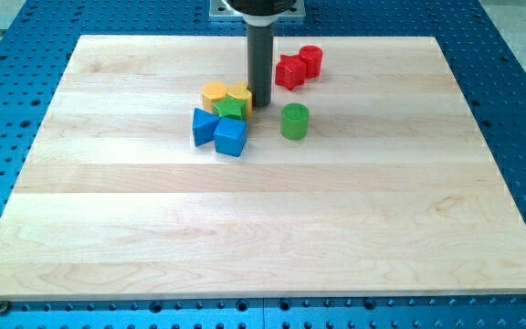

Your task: Push the blue cube into the green circle

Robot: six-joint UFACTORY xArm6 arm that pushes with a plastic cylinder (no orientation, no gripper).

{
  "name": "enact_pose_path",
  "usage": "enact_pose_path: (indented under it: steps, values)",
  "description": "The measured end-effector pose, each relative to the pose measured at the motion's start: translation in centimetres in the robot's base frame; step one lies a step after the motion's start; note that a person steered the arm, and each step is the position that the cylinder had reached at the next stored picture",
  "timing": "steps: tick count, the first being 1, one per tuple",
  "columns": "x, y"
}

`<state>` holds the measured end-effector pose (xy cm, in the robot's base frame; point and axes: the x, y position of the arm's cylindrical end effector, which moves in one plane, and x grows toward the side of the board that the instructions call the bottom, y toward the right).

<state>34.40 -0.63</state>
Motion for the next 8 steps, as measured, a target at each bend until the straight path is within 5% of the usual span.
enact_pose_path:
  steps: [3,4,5,8]
  values:
    - [9.7,1.6]
    - [16.1,-4.7]
    - [13.4,-9.8]
    - [10.5,-1.9]
